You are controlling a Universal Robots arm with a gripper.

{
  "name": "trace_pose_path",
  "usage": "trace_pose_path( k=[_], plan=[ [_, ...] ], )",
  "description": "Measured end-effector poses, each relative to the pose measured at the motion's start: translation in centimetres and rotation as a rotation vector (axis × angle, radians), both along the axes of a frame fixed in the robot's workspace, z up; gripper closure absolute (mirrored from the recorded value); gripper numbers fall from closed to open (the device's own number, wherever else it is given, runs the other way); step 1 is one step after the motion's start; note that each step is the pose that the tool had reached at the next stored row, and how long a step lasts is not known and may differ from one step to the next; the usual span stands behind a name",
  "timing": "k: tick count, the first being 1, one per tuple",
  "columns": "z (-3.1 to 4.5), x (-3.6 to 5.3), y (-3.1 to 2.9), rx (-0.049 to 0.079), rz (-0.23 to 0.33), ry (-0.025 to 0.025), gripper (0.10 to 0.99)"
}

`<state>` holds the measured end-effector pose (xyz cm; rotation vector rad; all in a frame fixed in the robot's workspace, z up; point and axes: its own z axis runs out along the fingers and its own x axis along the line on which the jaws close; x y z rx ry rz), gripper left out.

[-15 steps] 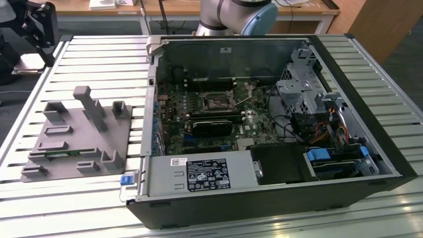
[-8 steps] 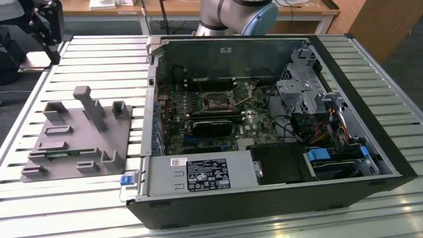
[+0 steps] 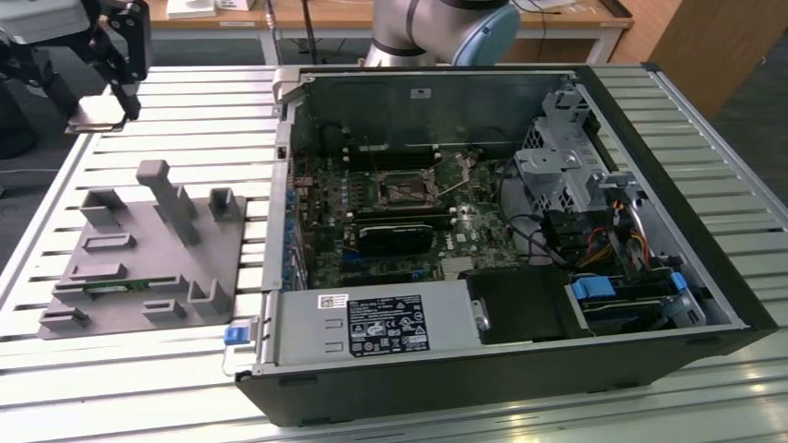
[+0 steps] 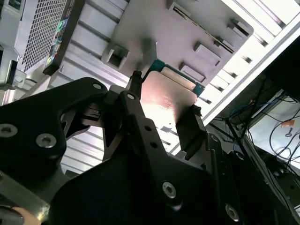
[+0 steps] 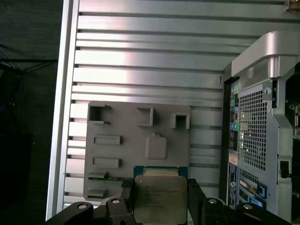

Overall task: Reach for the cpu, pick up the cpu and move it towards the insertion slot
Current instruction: 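Pick up the cpu and move it towards the insertion slot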

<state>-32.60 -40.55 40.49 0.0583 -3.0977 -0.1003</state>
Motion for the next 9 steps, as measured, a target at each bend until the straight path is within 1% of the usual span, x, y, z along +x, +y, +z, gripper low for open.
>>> trace_pose_path(
  k=[5,9],
  plan=[
    [-0.01,2.03,0.00,0.001,0.000,-0.0014,0.541],
    [0.00,3.36,0.00,0.002,0.000,-0.0030,0.541]
  ],
)
